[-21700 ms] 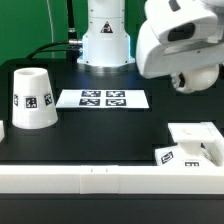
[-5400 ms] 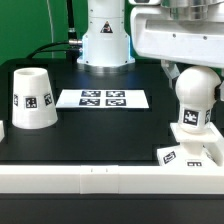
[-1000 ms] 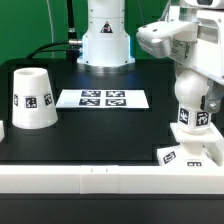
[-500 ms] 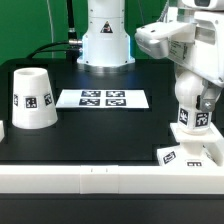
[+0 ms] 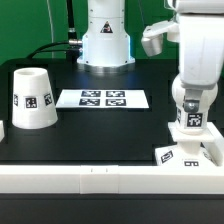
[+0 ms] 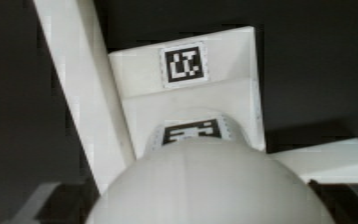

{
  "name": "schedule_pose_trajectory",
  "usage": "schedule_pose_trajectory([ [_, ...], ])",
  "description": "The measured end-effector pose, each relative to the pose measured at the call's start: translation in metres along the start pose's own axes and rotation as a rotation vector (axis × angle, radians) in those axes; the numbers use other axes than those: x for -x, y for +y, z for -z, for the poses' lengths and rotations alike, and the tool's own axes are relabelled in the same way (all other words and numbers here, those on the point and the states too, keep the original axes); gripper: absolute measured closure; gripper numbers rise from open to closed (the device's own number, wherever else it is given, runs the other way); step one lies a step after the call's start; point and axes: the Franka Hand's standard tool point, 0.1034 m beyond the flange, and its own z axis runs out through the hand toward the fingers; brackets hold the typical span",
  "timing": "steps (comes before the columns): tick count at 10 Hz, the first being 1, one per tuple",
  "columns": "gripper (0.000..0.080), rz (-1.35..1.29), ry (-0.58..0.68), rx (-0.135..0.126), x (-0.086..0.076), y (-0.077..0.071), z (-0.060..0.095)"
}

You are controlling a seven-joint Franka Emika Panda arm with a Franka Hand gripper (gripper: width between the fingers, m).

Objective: Assemble lamp

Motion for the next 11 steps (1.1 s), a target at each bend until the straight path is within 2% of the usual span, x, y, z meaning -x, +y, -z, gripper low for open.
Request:
schedule_pose_trajectory([
  [8,0.0223,-0.563,0.014,-0.002,-0.0019,0.0000,-0.0006],
  [11,0.0223,-0.866,0.052,-0.025,-0.0034,0.0011,-0.0002],
])
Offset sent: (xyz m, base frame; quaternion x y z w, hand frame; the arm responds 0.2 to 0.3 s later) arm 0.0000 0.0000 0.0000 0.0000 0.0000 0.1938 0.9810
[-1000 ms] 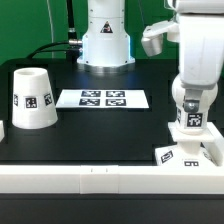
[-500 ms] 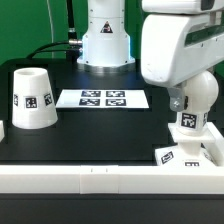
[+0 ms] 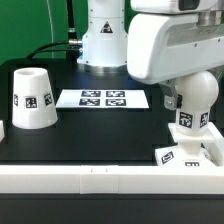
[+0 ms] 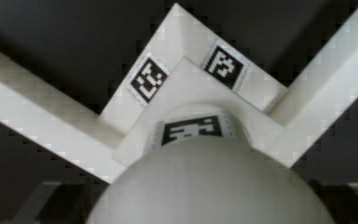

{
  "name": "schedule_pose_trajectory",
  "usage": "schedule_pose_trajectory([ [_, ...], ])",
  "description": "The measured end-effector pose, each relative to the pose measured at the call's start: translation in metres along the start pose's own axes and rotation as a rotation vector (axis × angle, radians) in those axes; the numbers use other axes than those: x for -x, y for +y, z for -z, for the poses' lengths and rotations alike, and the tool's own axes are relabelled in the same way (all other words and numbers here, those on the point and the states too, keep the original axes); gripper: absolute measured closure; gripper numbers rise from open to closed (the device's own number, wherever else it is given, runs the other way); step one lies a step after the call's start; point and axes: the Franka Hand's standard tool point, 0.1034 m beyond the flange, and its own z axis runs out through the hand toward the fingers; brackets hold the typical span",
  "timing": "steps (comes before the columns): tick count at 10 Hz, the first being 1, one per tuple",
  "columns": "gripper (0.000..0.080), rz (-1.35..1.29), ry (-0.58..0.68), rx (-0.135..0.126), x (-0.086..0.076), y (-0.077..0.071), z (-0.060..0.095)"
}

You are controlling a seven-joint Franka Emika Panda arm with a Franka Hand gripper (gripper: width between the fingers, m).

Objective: Assemble lamp

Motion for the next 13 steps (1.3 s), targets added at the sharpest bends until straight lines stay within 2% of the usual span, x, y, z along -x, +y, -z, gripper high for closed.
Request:
schedule_pose_trajectory([
  [3,0.0223,-0.269,0.012,-0.022,-0.0007,0.0007,0.0009],
  [13,0.0223,-0.883,0.010,-0.026,-0.0011,0.0011,0.0025],
])
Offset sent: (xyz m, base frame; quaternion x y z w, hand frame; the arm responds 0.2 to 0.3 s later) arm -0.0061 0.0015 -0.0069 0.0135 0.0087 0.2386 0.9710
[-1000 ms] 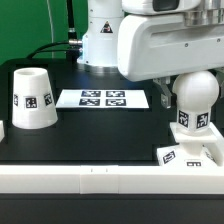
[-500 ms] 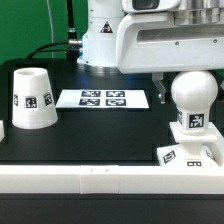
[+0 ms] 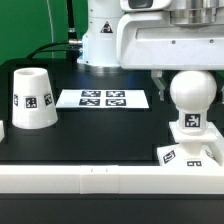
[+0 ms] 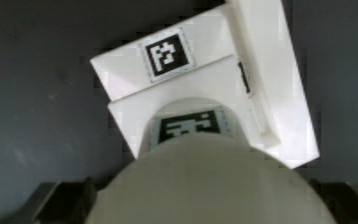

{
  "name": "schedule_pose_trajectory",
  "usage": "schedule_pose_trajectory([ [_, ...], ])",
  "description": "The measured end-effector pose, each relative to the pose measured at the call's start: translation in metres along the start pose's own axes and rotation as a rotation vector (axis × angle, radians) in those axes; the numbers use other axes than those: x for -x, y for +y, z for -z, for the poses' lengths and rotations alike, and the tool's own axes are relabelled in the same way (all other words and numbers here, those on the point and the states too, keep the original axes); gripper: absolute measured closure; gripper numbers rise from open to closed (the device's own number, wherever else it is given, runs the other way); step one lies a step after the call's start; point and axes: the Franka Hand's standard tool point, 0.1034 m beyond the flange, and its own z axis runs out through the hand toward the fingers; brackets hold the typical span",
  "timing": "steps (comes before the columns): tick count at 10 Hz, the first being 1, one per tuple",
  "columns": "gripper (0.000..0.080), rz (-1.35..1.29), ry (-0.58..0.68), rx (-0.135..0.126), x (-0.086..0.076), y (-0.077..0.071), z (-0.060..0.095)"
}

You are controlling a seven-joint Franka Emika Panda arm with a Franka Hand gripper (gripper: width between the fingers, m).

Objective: Assemble lamp

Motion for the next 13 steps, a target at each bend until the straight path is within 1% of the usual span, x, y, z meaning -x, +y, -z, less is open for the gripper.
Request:
schedule_pose_trajectory([
  [1,0.0223,-0.044,-0.002,-0.003,0.000,0.000,0.000],
  [2,0.0223,-0.173,-0.019,-0.021,0.002,0.001,0.000],
  [5,0.0223,-0.462,-0.057,-0.048,0.007,-0.002,-0.002],
  [6,0.0223,-0.509,-0.063,-0.050,0.008,-0.003,-0.003],
  [7,0.0223,-0.642,-0.073,-0.053,0.010,-0.006,-0.004],
  [9,0.0223,-0.838,-0.111,-0.080,0.010,-0.009,-0.003],
  [10,0.0223,-0.900,-0.122,-0.090,0.009,-0.009,-0.003],
  [13,0.0222,-0.946,-0.131,-0.092,0.009,-0.009,-0.004],
])
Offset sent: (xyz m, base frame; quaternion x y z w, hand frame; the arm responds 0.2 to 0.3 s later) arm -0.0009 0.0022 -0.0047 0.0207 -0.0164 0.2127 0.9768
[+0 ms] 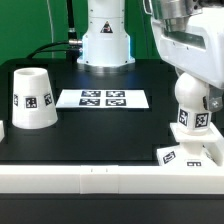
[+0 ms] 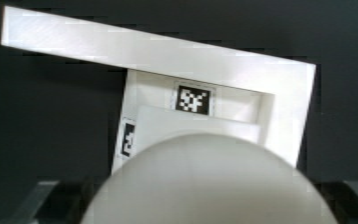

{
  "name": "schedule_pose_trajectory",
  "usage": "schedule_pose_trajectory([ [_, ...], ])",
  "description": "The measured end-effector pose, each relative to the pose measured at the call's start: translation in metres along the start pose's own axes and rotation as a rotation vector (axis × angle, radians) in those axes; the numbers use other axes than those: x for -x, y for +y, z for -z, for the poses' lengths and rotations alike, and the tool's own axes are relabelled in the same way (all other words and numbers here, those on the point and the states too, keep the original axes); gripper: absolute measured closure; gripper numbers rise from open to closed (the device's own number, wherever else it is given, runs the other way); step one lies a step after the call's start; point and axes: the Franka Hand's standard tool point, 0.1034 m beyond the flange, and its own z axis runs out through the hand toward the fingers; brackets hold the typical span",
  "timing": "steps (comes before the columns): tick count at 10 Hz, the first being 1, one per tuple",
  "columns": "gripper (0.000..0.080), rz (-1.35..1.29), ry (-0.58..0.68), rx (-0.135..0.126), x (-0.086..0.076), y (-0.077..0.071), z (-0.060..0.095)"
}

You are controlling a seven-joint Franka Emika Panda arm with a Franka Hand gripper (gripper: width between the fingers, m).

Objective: Assemble lamp

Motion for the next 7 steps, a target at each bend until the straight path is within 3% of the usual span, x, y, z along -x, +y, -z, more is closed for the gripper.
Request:
schedule_pose_trajectory([
  [1,0.0222,0.051,0.000,0.001,-0.0004,0.0001,0.0002],
  [2,0.0122,0.097,-0.001,0.006,-0.0004,0.0009,0.0006],
  [3,0.0104,0.197,-0.002,0.029,0.0012,0.0028,0.0015],
  [4,0.0104,0.304,-0.001,0.044,0.0030,0.0031,0.0026],
  [7,0.0100,0.517,-0.006,0.042,0.0024,0.0030,0.0015],
])
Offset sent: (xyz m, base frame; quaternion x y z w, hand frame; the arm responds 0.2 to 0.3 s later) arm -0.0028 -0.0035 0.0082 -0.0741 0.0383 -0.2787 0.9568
